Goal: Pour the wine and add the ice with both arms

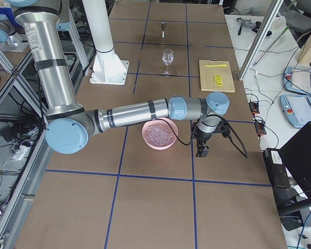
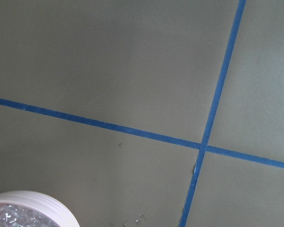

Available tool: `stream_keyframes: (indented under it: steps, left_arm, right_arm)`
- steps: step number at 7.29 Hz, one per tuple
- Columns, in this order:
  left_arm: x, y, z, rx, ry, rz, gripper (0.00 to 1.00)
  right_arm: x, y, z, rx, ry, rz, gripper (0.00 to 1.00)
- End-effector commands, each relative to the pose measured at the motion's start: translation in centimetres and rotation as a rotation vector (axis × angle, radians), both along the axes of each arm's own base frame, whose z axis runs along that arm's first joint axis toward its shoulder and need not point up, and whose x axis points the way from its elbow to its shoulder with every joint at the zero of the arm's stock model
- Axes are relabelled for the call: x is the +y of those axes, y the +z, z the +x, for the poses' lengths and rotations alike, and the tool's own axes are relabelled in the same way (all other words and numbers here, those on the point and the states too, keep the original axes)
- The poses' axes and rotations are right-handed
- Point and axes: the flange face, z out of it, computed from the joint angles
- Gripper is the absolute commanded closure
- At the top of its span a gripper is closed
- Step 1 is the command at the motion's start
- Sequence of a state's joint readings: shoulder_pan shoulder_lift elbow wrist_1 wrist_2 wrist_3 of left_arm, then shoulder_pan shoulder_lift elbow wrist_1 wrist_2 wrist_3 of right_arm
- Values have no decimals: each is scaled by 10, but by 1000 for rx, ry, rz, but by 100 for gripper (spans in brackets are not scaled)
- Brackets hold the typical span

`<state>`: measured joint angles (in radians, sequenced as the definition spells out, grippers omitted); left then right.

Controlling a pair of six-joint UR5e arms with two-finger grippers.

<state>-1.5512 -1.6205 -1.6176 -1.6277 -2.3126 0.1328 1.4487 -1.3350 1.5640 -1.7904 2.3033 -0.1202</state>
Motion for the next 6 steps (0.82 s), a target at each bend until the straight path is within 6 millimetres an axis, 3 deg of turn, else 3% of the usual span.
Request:
stream_keyframes:
  steps: [1, 3, 6]
  left_arm:
    - [9, 45, -2, -2, -4, -56, 0]
    - [4, 38, -1, 0, -8, -48, 0]
    - [2, 36, -4, 1, -15, -59, 0]
  right_arm:
    - [-7, 28, -1, -4, 1, 12, 0]
    - [-10, 32, -2, -7, 3, 37, 0]
    - [-24, 14, -24, -6, -19, 21, 0]
